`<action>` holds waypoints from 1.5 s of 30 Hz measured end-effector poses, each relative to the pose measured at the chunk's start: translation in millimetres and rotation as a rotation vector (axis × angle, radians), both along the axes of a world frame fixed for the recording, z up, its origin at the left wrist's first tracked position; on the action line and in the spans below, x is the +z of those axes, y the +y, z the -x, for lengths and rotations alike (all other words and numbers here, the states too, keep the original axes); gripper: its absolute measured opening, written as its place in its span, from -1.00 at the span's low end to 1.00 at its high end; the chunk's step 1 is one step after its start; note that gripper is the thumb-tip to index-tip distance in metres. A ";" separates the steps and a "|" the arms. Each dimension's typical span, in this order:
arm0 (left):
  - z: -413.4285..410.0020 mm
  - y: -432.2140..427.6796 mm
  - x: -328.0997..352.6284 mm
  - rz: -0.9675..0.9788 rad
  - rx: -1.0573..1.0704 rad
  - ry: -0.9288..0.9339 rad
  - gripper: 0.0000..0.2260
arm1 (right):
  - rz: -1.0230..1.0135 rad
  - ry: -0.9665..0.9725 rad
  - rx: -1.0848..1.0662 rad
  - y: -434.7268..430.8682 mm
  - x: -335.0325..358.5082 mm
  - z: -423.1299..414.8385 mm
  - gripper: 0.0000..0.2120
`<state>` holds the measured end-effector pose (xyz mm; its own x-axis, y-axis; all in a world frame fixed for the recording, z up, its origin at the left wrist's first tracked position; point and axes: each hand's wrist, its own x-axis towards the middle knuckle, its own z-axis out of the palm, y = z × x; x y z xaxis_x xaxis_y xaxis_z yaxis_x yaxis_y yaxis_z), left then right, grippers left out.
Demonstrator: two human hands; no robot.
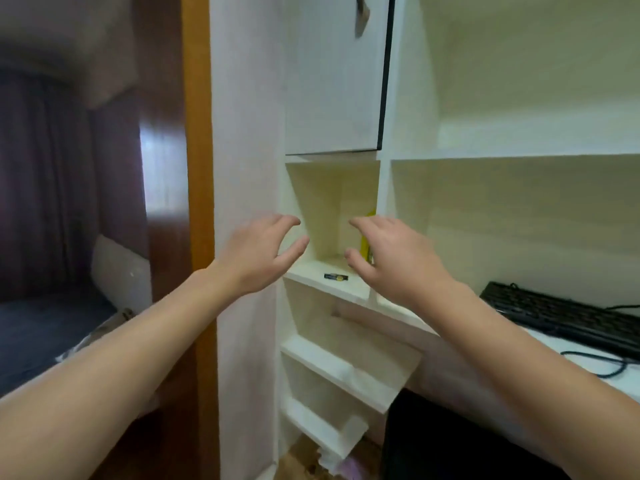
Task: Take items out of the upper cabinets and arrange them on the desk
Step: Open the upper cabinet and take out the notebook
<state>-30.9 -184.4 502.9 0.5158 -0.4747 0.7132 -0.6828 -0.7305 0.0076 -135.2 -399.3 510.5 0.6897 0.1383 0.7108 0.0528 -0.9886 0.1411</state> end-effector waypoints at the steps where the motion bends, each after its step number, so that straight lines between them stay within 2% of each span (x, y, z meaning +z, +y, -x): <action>1: -1.9 0.8 15.0 0.011 -0.004 -0.027 -0.46 | 0.006 -0.026 0.004 1.6 13.9 -1.7 -0.51; 4: -7.4 1.8 54.2 0.058 -0.026 -0.064 -0.50 | -0.023 -0.084 0.024 4.4 52.6 -6.2 -0.50; 13: -26.8 -6.0 143.3 0.129 -0.136 -0.093 -0.45 | -0.288 -0.230 0.104 -19.7 142.2 -21.6 -0.59; 20: -48.2 -26.1 191.3 0.165 -0.174 -0.084 -0.43 | -0.438 -0.238 0.155 -37.5 171.1 -34.7 -0.66; 27: -52.0 -53.5 235.2 0.378 -0.354 -0.059 -0.46 | -0.634 -0.318 0.265 -39.9 184.2 -53.2 -0.69; 32: -54.5 -73.4 252.7 0.560 -0.437 -0.136 -0.65 | -0.650 -0.358 0.282 -39.0 183.7 -61.1 -0.72; 35: -58.0 -83.8 262.9 0.659 -0.465 -0.118 -0.69 | -0.642 -0.341 0.269 -39.9 185.6 -64.1 -0.72; 45: -66.8 -106.5 300.6 0.726 -0.506 -0.060 -0.72 | -0.593 -0.356 0.260 -42.5 196.3 -72.6 -0.77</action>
<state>35.8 -290.9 803.5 0.3187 -0.0556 0.9462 -0.9369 -0.1698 0.3056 -62.6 -441.8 706.8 0.4002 -0.2113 0.8917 0.3463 -0.8660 -0.3607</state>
